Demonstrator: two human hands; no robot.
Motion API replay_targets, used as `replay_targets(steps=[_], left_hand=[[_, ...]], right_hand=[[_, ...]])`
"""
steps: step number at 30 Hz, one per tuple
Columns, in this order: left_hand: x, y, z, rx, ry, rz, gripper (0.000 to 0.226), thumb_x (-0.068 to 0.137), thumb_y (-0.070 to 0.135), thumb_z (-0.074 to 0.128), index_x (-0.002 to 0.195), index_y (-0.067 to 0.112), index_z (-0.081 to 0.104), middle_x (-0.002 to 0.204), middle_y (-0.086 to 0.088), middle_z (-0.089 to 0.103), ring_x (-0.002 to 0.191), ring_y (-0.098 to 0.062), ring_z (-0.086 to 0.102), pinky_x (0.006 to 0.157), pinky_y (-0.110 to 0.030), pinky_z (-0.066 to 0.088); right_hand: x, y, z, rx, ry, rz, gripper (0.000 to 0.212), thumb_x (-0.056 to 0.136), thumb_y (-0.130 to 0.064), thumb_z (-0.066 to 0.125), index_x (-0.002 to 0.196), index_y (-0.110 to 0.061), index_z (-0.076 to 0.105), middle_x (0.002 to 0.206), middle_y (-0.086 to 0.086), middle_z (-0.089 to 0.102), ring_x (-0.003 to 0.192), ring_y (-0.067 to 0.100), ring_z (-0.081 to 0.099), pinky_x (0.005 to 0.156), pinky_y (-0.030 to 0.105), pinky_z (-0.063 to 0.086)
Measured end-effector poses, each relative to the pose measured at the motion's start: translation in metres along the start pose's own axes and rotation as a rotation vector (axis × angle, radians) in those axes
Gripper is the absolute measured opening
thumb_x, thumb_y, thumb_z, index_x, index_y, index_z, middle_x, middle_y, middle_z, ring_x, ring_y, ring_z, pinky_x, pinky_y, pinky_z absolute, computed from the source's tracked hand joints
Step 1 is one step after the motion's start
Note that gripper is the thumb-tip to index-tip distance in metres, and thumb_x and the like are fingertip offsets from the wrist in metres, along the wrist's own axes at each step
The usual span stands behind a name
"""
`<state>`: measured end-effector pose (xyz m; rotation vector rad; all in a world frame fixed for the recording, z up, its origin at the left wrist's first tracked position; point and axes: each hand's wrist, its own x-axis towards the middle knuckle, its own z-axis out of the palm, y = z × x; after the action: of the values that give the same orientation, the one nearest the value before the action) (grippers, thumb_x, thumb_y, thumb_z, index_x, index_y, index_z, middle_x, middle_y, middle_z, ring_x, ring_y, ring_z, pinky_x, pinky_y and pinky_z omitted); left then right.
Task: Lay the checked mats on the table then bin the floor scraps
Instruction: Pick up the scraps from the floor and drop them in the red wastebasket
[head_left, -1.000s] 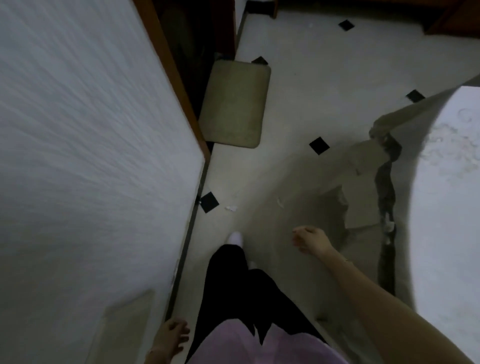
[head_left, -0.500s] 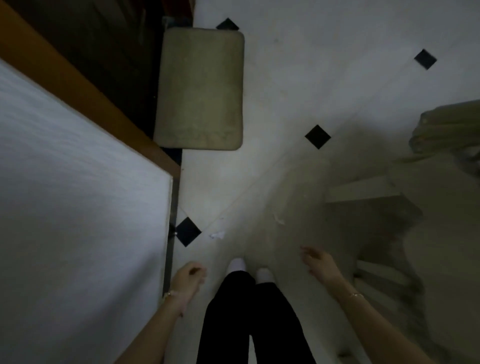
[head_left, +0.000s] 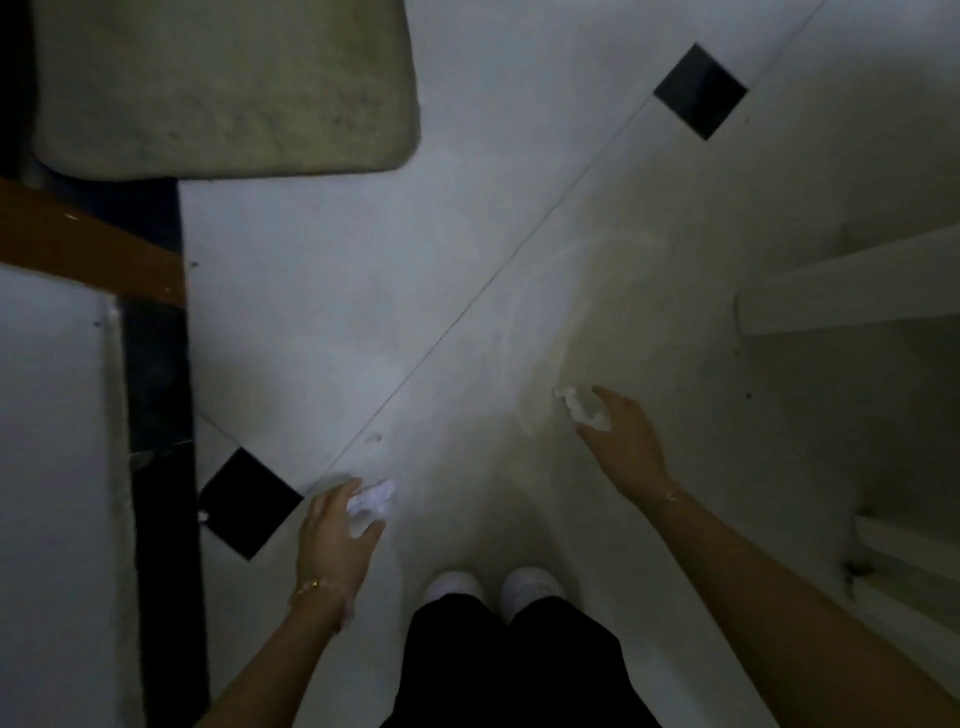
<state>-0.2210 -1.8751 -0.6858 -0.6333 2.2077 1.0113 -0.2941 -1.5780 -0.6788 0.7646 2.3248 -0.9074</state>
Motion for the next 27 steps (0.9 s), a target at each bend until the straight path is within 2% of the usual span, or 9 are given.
replay_targets(steps=[3, 5, 7, 8, 12, 14, 20, 24, 27], left_hand=[[0.022, -0.022, 0.02, 0.041, 0.034, -0.079, 0.047, 0.078, 0.016, 0.072, 0.122, 0.016, 0.055, 0.126, -0.011, 0.044, 0.109, -0.032, 0.057, 0.094, -0.047, 0.05], [0.029, -0.024, 0.03, 0.081, 0.098, -0.091, 0.031, 0.078, 0.01, 0.071, 0.108, 0.015, 0.06, 0.12, -0.01, 0.044, 0.106, -0.033, 0.056, 0.09, -0.04, 0.052], [0.032, -0.021, 0.034, 0.089, 0.124, -0.077, 0.01, 0.083, 0.006, 0.066, 0.092, 0.005, 0.063, 0.108, -0.01, 0.045, 0.094, -0.03, 0.056, 0.079, -0.017, 0.046], [0.033, -0.021, 0.035, 0.086, 0.125, -0.056, 0.002, 0.085, 0.006, 0.063, 0.086, 0.004, 0.063, 0.102, -0.011, 0.049, 0.087, -0.028, 0.056, 0.073, -0.014, 0.044], [0.025, -0.015, 0.023, 0.055, 0.068, -0.126, 0.009, 0.089, 0.014, 0.059, 0.081, 0.011, 0.058, 0.082, -0.011, 0.062, 0.078, -0.02, 0.056, 0.069, -0.028, 0.044], [0.009, -0.004, 0.01, -0.056, 0.053, -0.198, 0.019, 0.09, 0.018, 0.059, 0.081, 0.002, 0.058, 0.082, -0.017, 0.066, 0.076, -0.02, 0.058, 0.072, -0.032, 0.048], [-0.074, 0.086, -0.069, -0.233, 0.055, -0.159, 0.018, 0.087, 0.02, 0.062, 0.075, 0.006, 0.061, 0.069, -0.007, 0.063, 0.066, -0.02, 0.06, 0.063, -0.027, 0.044], [-0.154, 0.173, -0.14, -0.308, 0.063, -0.133, 0.026, 0.087, 0.03, 0.06, 0.073, 0.008, 0.061, 0.067, -0.004, 0.062, 0.064, -0.016, 0.058, 0.063, -0.027, 0.047], [-0.224, 0.231, -0.187, -0.373, 0.06, -0.088, 0.021, 0.085, 0.022, 0.063, 0.068, 0.013, 0.056, 0.063, -0.004, 0.058, 0.063, -0.018, 0.054, 0.057, -0.025, 0.044]], right_hand=[[0.018, 0.018, 0.023, -0.037, 0.071, -0.038, 0.037, 0.089, -0.04, 0.058, 0.12, -0.02, 0.063, 0.118, 0.013, 0.057, 0.101, 0.029, 0.06, 0.09, 0.031, 0.049], [0.028, 0.027, 0.035, -0.065, 0.113, -0.073, 0.028, 0.088, -0.031, 0.061, 0.112, -0.018, 0.066, 0.109, 0.014, 0.057, 0.094, 0.031, 0.059, 0.084, 0.032, 0.05], [0.034, 0.032, 0.042, -0.074, 0.151, -0.089, 0.02, 0.088, -0.02, 0.063, 0.105, -0.011, 0.068, 0.105, 0.015, 0.059, 0.091, 0.03, 0.06, 0.077, 0.02, 0.04], [0.035, 0.033, 0.043, -0.072, 0.153, -0.084, 0.017, 0.088, -0.017, 0.063, 0.102, -0.009, 0.068, 0.104, 0.014, 0.062, 0.092, 0.029, 0.061, 0.072, 0.015, 0.033], [0.022, 0.03, 0.034, -0.084, 0.089, -0.037, 0.015, 0.089, -0.016, 0.06, 0.098, -0.008, 0.068, 0.099, 0.011, 0.069, 0.088, 0.024, 0.06, 0.064, 0.018, 0.028], [0.004, 0.024, 0.015, -0.066, 0.076, -0.018, 0.015, 0.089, -0.016, 0.06, 0.098, -0.007, 0.068, 0.093, 0.01, 0.067, 0.079, 0.018, 0.055, 0.064, 0.021, 0.03], [-0.072, -0.024, -0.08, 0.121, 0.043, 0.062, 0.015, 0.086, -0.025, 0.066, 0.087, -0.01, 0.068, 0.078, 0.003, 0.061, 0.074, 0.019, 0.056, 0.065, 0.026, 0.039], [-0.155, -0.083, -0.167, 0.308, 0.043, 0.125, 0.04, 0.08, -0.046, 0.068, 0.071, -0.006, 0.065, 0.061, -0.002, 0.06, 0.062, 0.014, 0.056, 0.063, 0.03, 0.046], [-0.228, -0.133, -0.226, 0.49, 0.042, 0.1, 0.041, 0.083, -0.033, 0.07, 0.052, -0.012, 0.053, 0.042, -0.012, 0.044, 0.052, -0.001, 0.043, 0.059, 0.02, 0.039]])
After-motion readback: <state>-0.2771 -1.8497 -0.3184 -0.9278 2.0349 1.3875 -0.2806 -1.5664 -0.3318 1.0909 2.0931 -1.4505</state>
